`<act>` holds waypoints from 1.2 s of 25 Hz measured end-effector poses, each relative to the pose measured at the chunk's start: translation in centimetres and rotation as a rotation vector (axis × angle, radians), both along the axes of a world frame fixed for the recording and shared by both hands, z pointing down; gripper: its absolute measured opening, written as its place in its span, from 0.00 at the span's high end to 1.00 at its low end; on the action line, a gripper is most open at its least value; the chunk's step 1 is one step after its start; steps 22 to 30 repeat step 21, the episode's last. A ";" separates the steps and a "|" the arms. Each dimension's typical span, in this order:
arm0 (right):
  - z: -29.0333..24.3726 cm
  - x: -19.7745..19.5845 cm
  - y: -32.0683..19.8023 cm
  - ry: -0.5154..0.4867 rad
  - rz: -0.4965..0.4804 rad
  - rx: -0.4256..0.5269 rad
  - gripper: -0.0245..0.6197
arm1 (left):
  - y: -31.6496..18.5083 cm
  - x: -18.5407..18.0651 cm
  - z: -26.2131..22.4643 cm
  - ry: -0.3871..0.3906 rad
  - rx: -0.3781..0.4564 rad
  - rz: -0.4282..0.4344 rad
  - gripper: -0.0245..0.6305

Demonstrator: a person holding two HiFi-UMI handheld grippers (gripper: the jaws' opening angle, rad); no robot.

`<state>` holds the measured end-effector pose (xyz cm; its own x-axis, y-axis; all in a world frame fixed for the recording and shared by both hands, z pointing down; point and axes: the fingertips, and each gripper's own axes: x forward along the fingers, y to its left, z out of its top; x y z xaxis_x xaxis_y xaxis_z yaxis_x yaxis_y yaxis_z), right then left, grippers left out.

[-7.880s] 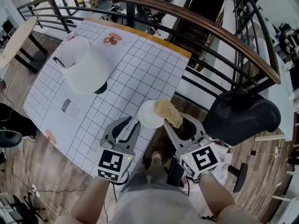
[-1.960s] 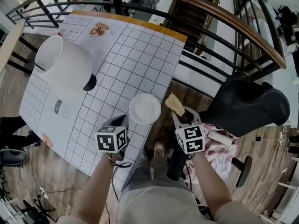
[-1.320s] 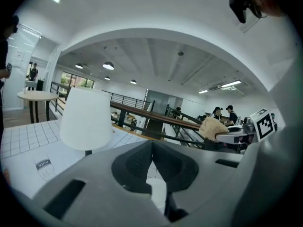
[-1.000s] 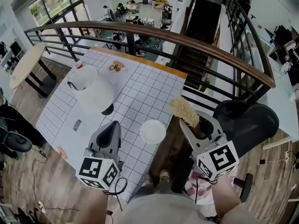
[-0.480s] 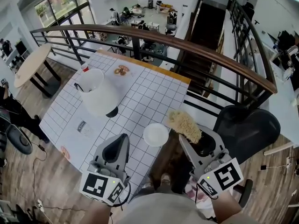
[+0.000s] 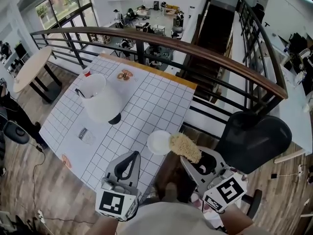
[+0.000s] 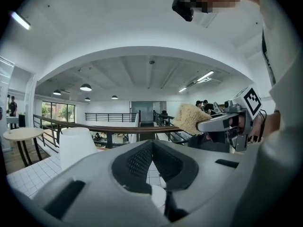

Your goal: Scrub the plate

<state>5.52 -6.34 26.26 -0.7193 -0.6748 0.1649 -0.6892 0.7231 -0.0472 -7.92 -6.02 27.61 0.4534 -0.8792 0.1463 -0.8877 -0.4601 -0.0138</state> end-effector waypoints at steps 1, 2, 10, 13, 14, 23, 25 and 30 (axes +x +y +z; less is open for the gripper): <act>0.0 0.0 0.0 0.004 0.000 0.002 0.75 | 0.0 0.1 -0.1 -0.001 -0.002 0.000 0.94; 0.1 0.0 0.0 0.008 0.001 0.003 0.75 | 0.0 0.1 -0.2 -0.002 0.000 0.002 0.94; 0.4 0.2 0.5 0.021 0.007 -0.002 0.75 | 0.7 -0.1 -1.0 -0.040 0.021 0.006 0.94; 0.6 0.0 0.7 0.021 0.003 -0.010 0.75 | 0.9 -0.2 -0.6 -0.033 0.010 0.003 0.94; 0.6 -0.1 0.7 0.023 0.001 -0.013 0.75 | 1.0 -0.3 -0.5 -0.032 0.005 0.000 0.94; 0.6 0.0 0.7 0.026 -0.002 -0.016 0.75 | 0.8 -0.5 0.5 0.028 -0.073 0.004 0.94; 0.6 0.0 0.7 0.026 -0.002 -0.016 0.75 | 0.8 -0.5 0.5 0.028 -0.073 0.004 0.94; 0.6 0.0 0.7 0.026 -0.002 -0.016 0.75 | 0.8 -0.5 0.5 0.028 -0.073 0.004 0.94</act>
